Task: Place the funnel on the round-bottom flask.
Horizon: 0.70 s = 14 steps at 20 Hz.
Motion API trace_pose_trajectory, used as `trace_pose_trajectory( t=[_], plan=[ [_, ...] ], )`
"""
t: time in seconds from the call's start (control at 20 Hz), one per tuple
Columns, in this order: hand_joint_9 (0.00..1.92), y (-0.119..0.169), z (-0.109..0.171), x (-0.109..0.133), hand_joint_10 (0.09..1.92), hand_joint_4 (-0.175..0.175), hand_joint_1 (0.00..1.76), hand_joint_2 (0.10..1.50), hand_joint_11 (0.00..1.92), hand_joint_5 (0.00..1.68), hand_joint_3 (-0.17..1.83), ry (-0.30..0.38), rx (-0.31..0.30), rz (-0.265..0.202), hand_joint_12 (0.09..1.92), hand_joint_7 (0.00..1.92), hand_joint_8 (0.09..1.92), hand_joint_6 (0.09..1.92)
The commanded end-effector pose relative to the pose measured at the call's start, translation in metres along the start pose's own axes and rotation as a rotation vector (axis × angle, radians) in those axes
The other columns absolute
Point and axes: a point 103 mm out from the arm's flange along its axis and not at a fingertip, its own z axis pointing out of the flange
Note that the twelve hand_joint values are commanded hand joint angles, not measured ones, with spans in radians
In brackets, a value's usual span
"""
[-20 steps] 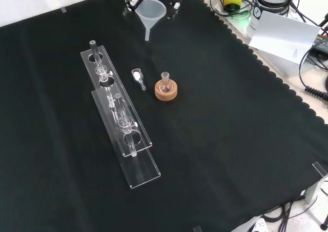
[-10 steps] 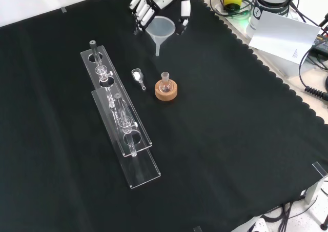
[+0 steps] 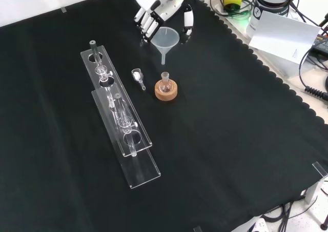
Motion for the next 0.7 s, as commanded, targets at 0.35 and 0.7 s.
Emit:
trace_pose_trajectory(
  t=[0.35, 0.7],
  plan=[
    [0.52, 0.006, 0.005, 0.013, 0.62, -0.048, 0.76, 0.73, 0.26, 0.48, 0.61, 0.004, -0.002, -0.024, 1.35, 0.38, 0.72, 0.09],
    [0.52, 0.012, 0.006, 0.019, 0.62, -0.049, 0.76, 0.73, 0.26, 0.48, 0.61, 0.009, 0.015, -0.033, 1.35, 0.38, 0.72, 0.09]
  ],
)
